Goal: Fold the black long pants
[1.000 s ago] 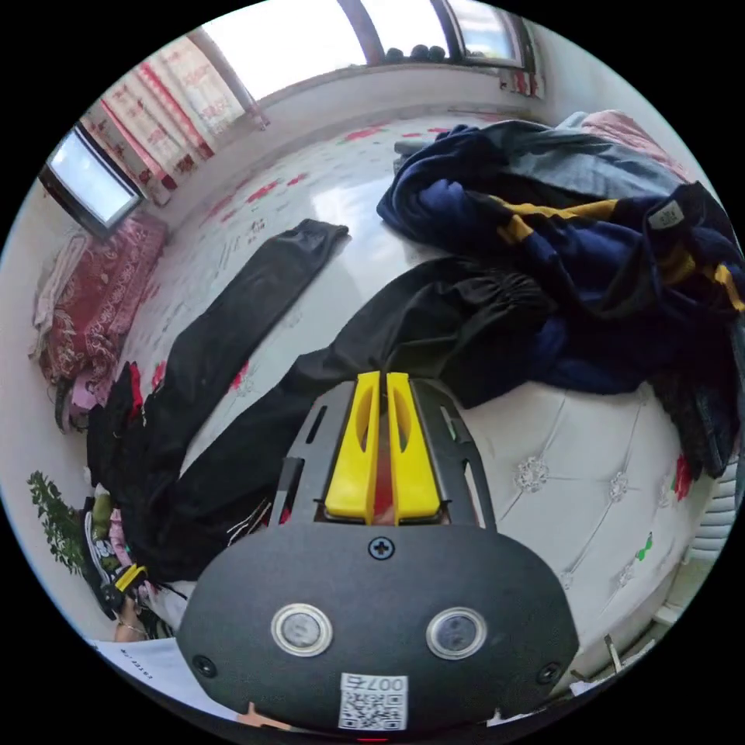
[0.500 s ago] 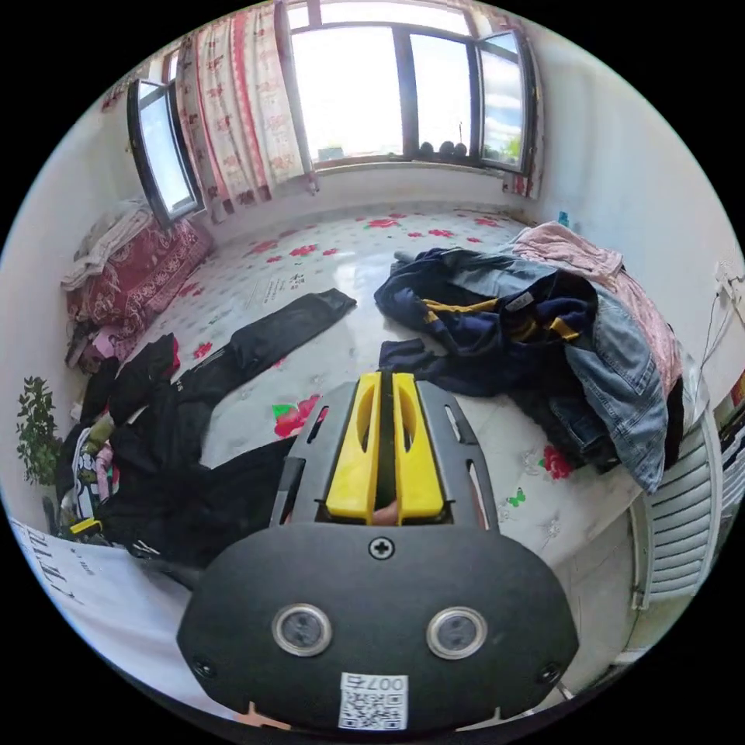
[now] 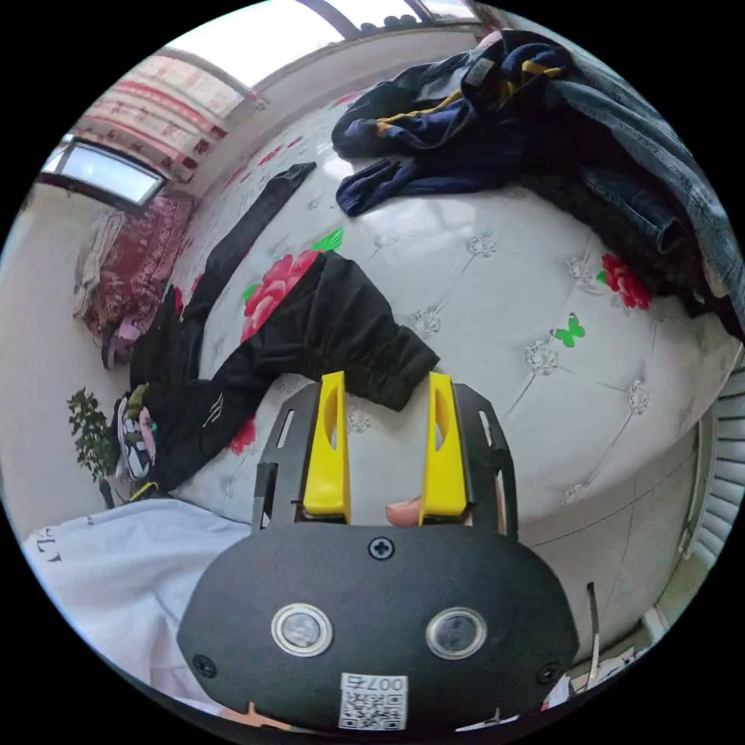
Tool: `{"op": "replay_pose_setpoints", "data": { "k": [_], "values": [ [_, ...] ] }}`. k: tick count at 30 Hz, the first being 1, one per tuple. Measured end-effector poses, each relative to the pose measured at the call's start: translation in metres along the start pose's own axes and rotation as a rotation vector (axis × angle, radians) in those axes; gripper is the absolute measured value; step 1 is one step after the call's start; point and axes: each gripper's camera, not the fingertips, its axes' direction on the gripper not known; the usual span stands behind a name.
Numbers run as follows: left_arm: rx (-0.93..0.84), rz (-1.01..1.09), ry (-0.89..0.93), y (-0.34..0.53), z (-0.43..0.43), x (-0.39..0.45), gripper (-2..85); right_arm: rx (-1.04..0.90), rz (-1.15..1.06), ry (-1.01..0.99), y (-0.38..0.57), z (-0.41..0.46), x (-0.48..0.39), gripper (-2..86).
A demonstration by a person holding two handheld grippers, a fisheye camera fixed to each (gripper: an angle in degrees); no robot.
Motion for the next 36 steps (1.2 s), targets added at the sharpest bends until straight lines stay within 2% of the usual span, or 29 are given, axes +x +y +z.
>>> {"op": "replay_pose_setpoints", "data": {
  "k": [3, 5, 7, 10, 12, 14, 16, 19, 22, 26, 33, 36],
  "values": [
    [-0.022, -0.007, -0.021, -0.004, 0.000, 0.001, 3.5, -0.079, -0.269, 0.161, -0.004, 0.027, -0.043, 8.3],
    [-0.030, -0.012, -0.029, -0.006, -0.001, 0.001, 3.5, -0.140, -0.367, 0.260, -0.008, 0.039, -0.052, 6.6],
    [-0.035, -0.014, -0.035, -0.006, -0.003, -0.001, 3.3, -0.146, -0.420, 0.271, -0.019, 0.028, -0.049, 3.9],
    [-0.020, -0.034, -0.020, -0.002, -0.011, -0.008, 3.4, 0.040, -0.296, 0.211, -0.052, -0.048, -0.010, 1.1],
    [-0.007, -0.047, -0.005, 0.002, -0.016, -0.013, 3.5, 0.211, -0.061, 0.089, -0.076, -0.118, 0.050, 0.7],
    [0.005, -0.053, 0.021, 0.005, -0.019, -0.016, 3.9, 0.271, 0.090, 0.009, -0.089, -0.149, 0.094, 0.8],
    [0.015, -0.057, 0.044, 0.010, -0.021, -0.019, 4.5, 0.287, 0.176, 0.033, -0.097, -0.163, 0.123, 1.5],
    [0.031, -0.125, 0.073, 0.020, -0.030, -0.031, 4.9, 0.271, 0.196, 0.072, -0.100, -0.167, 0.144, 3.8],
    [0.102, -0.218, 0.128, 0.038, -0.053, -0.050, 5.0, 0.219, 0.103, 0.082, -0.091, -0.147, 0.136, 5.7],
    [0.153, -0.268, 0.158, 0.056, -0.072, -0.057, 5.4, 0.038, 0.008, 0.156, -0.082, -0.094, 0.123, 7.5],
    [0.069, -0.380, 0.304, 0.033, -0.040, -0.073, 9.8, -0.099, 0.309, -0.033, -0.101, -0.051, 0.178, 7.9],
    [0.035, -0.486, 0.355, 0.018, -0.024, -0.083, 8.7, -0.115, 0.309, 0.049, -0.113, -0.044, 0.180, 4.2]
  ]
}}
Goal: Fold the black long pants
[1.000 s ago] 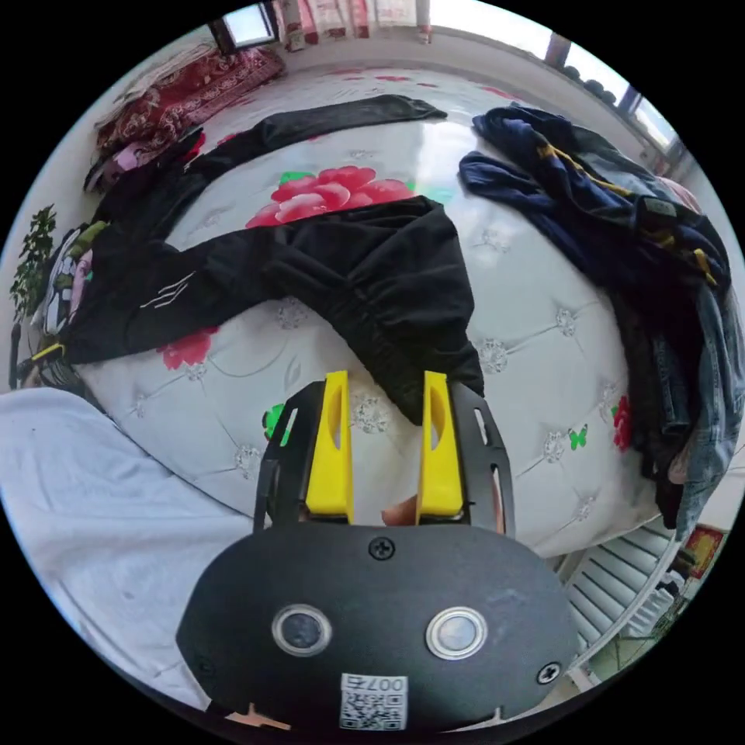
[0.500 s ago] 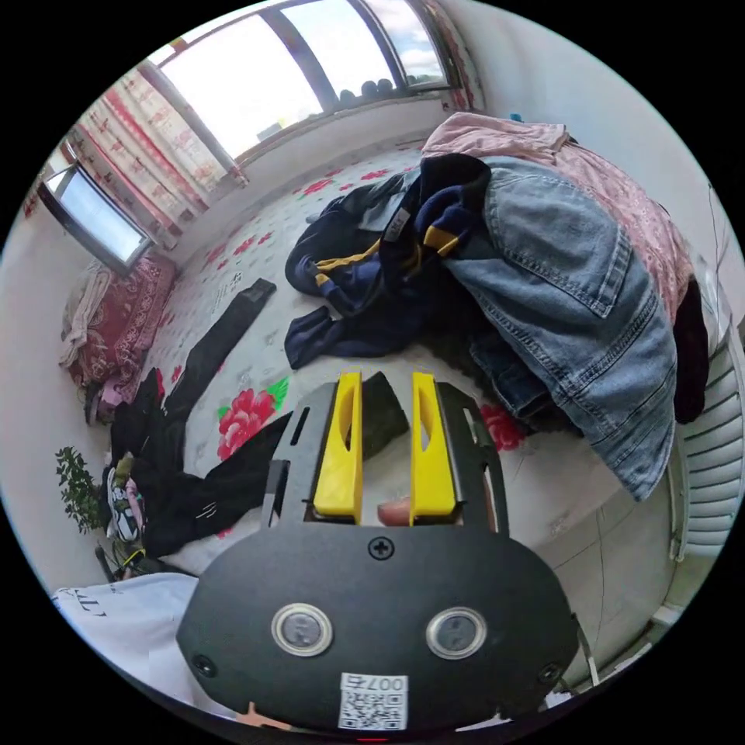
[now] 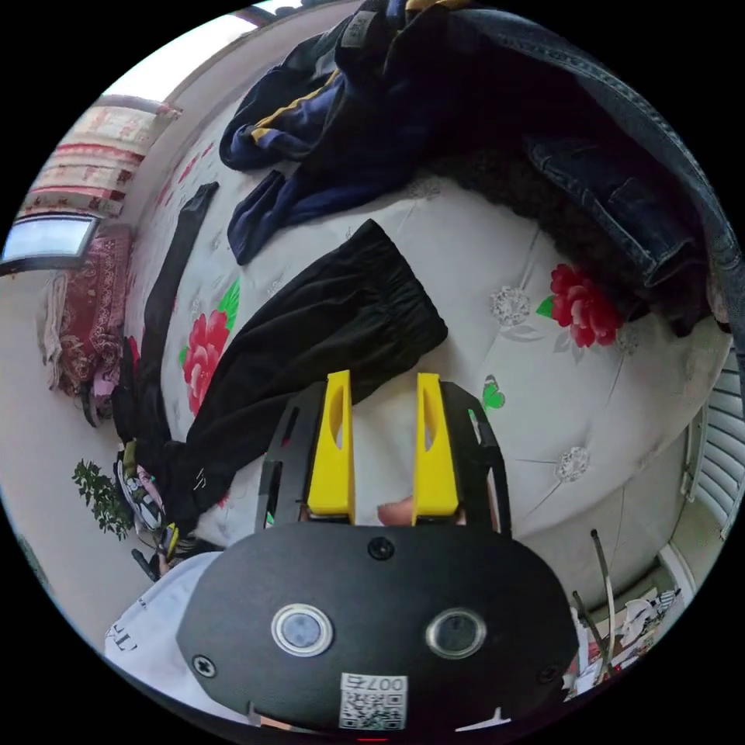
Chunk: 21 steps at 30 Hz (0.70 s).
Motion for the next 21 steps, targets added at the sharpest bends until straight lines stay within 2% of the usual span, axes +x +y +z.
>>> {"op": "replay_pose_setpoints", "data": {
  "k": [3, 6, 9, 12, 14, 18, 20, 21],
  "values": [
    [-0.067, -0.050, -0.047, -0.014, 0.015, -0.004, 2.4, 0.030, -0.053, -0.050, -0.016, -0.012, -0.010, 1.0],
    [-0.080, -0.043, -0.033, -0.023, 0.003, -0.009, -0.2, 0.126, -0.147, -0.102, -0.027, -0.046, -0.024, 0.1],
    [0.043, 0.015, 0.067, -0.009, -0.051, -0.014, -0.8, 0.322, -0.282, -0.277, -0.020, -0.108, -0.025, -0.2],
    [0.157, 0.040, 0.205, 0.028, -0.099, -0.031, -0.9, 0.400, -0.350, -0.360, -0.010, -0.134, -0.006, -0.3],
    [0.163, 0.059, 0.213, 0.048, -0.101, -0.044, -0.9, 0.305, -0.283, -0.303, -0.014, -0.114, 0.012, -0.3],
    [-0.010, -0.078, 0.289, 0.067, -0.045, -0.081, -1.0, -0.062, -0.129, -0.184, -0.027, -0.026, 0.037, -0.2],
    [-0.035, -0.118, 0.318, 0.067, -0.037, -0.085, -1.0, -0.081, -0.149, -0.168, -0.027, -0.017, 0.029, -0.2],
    [-0.010, -0.102, 0.299, 0.067, -0.045, -0.083, -1.0, -0.025, -0.199, -0.168, -0.024, -0.026, 0.019, -0.2]
  ]
}}
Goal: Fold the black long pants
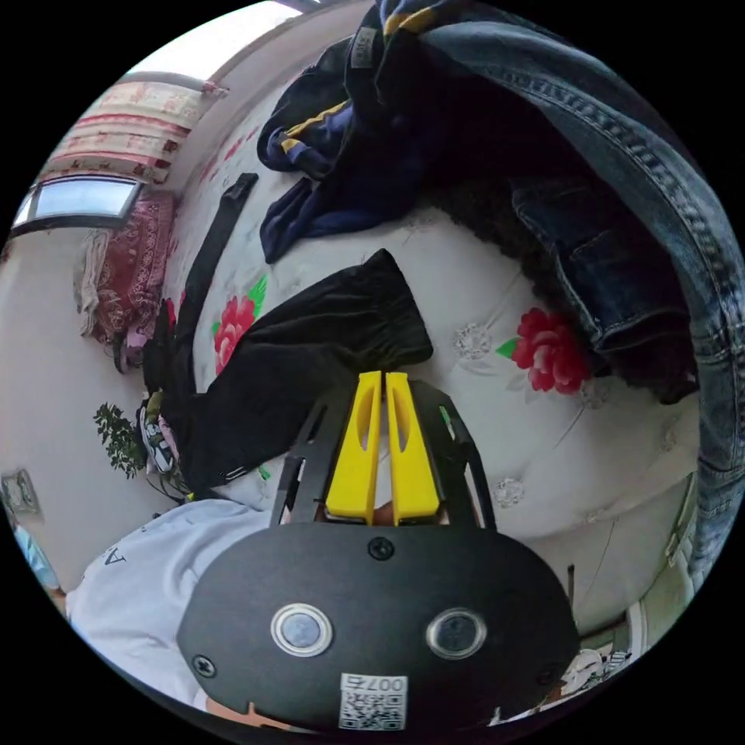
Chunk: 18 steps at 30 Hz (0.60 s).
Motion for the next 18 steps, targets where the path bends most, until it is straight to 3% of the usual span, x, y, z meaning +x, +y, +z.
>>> {"op": "replay_pose_setpoints", "data": {
  "k": [4, 6, 9, 14, 18],
  "values": [
    [0.006, 0.140, -0.097, 0.011, -0.022, 0.021, -1.0, 0.073, -0.089, 0.098, 0.011, -0.021, -0.015, -0.1],
    [-0.053, 0.169, -0.151, 0.020, -0.012, 0.023, -1.0, 0.024, -0.058, 0.229, 0.018, -0.008, -0.005, 0.2],
    [-0.121, 0.168, -0.166, 0.031, 0.014, 0.024, -1.0, -0.045, 0.049, 0.270, 0.020, 0.020, 0.007, 1.2],
    [-0.126, 0.208, -0.214, 0.043, 0.009, 0.039, -0.8, 0.074, 0.062, 0.474, 0.028, 0.020, -0.025, 3.2],
    [-0.049, 0.309, -0.320, 0.028, -0.013, 0.071, 0.6, 0.199, -0.109, 0.376, 0.013, 0.033, -0.098, 4.3]
  ]
}}
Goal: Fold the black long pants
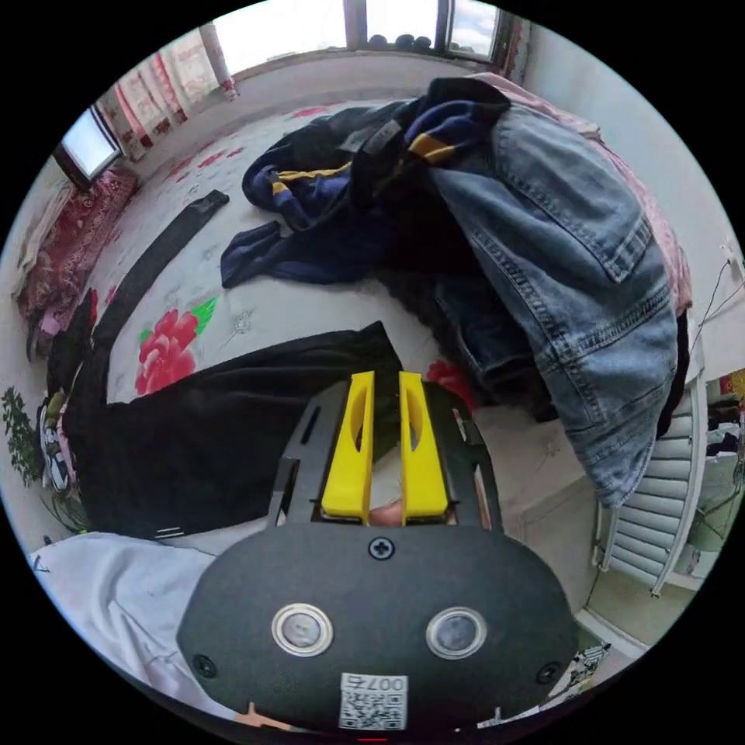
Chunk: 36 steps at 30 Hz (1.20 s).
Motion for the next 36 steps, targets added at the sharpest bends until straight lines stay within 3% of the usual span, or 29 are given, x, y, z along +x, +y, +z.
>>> {"op": "replay_pose_setpoints", "data": {
  "k": [7, 12, 18, 23, 25, 28, 32, 36],
  "values": [
    [0.133, 0.090, 0.018, -0.132, 0.002, 0.033, 7.0, 0.043, -0.247, -0.260, -0.088, 0.037, -0.173, 5.3],
    [0.121, 0.171, -0.002, -0.222, 0.028, 0.064, 8.7, 0.058, -0.405, -0.244, -0.168, 0.065, -0.309, 6.9],
    [0.075, 0.297, -0.074, -0.286, 0.067, 0.087, 10.5, 0.020, -0.491, -0.147, -0.267, 0.110, -0.408, 9.1],
    [-0.087, 0.362, -0.200, -0.304, 0.122, 0.100, 8.6, -0.010, -0.460, -0.023, -0.346, 0.161, -0.437, 9.6],
    [-0.049, 0.362, -0.151, -0.301, 0.127, 0.103, 0.9, -0.029, -0.426, 0.002, -0.369, 0.181, -0.436, 9.4],
    [-0.035, 0.358, -0.154, -0.297, 0.129, 0.106, -0.5, -0.139, -0.392, 0.016, -0.392, 0.219, -0.434, 8.1],
    [-0.035, 0.330, -0.116, -0.294, 0.126, 0.102, -0.9, -0.071, -0.334, -0.081, -0.391, 0.207, -0.417, 1.6],
    [0.009, 0.253, -0.046, -0.291, 0.102, 0.091, -0.9, 0.119, -0.345, -0.169, -0.367, 0.136, -0.386, 0.1]
  ]
}}
